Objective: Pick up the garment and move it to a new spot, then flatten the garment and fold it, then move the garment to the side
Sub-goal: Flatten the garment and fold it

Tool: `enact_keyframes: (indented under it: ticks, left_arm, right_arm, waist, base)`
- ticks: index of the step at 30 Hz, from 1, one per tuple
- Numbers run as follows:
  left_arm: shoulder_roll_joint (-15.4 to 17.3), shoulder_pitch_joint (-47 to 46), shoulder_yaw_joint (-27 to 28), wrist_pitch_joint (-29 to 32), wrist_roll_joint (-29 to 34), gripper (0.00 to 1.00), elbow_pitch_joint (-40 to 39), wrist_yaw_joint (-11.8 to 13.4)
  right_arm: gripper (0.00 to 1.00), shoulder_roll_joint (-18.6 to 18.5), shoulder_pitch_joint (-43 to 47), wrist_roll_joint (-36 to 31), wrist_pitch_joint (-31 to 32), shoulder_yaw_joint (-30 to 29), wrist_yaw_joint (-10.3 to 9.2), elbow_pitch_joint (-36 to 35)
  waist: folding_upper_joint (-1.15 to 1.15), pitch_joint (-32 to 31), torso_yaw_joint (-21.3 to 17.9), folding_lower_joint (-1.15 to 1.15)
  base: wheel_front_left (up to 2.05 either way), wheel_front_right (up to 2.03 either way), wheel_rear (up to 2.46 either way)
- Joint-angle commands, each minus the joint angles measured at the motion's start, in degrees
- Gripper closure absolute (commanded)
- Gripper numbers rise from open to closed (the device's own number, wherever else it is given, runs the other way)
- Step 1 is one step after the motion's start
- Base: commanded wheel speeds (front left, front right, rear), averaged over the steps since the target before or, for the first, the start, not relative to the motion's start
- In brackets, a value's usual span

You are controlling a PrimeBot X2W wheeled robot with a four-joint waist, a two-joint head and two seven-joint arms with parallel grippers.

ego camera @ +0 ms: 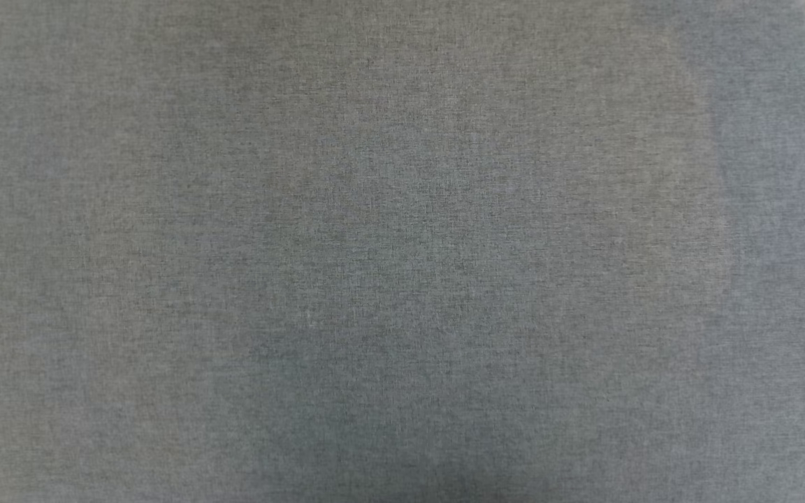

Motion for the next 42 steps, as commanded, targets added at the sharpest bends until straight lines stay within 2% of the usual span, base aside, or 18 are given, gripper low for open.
enact_keyframes:
  ticks: [1,8,12,19,25,34,42]
  left_arm:
    - [0.4,2.9,-0.4,-0.9,-0.6,1.0,0.1,-0.2]
    - [3.1,16.3,-0.4,-3.3,-2.5,1.0,-3.2,-0.2]
    - [4.9,26.2,0.7,-3.6,-3.2,1.0,-7.9,1.2]
    - [7.3,48.8,4.3,-3.6,-3.8,1.0,-20.8,6.9]
    - [8.2,67.1,6.6,-3.6,-5.2,1.0,-29.3,10.8]
    - [9.4,87.9,10.8,-3.6,-6.3,1.0,-35.9,14.5]
    - [7.5,99.2,13.7,-3.6,-6.5,1.0,-35.8,16.5]
  right_arm:
    - [1.0,0.5,2.5,1.8,-0.8,1.1,-0.05,-0.4]
    - [1.0,0.9,13.5,8.5,-3.6,5.4,-0.05,-3.2]
    - [1.0,-0.1,20.7,11.5,-4.5,7.8,-0.05,-5.5]
    - [1.0,-3.4,36.6,15.3,-5.9,11.4,-0.05,-10.5]
    - [1.0,-5.9,49.9,17.2,-5.9,13.3,-0.05,-14.7]
    - [1.0,-9.9,67.6,19.4,-6.4,11.3,-0.05,-18.1]
    - [1.0,-10.3,81.1,20.1,-7.0,6.5,-0.05,-17.9]
  waist:
    - [0.0,-1.0,-0.2,-0.01]
    - [0.0,-5.4,-0.5,-0.01]
    - [0.0,-8.4,-0.4,-0.01]
    - [0.0,-14.5,0.6,-0.01]
    - [0.0,-19.0,0.7,-0.01]
    - [0.0,-24.8,0.9,-0.01]
    - [0.0,-27.3,1.0,-0.01]
  base:
    - [0.0,0.0,0.0]
    - [0.0,0.0,0.0]
    - [0.0,0.0,0.0]
    - [0.0,0.0,0.0]
    - [0.0,0.0,0.0]
    - [0.0,0.0,0.0]
    - [0.0,0.0,0.0]
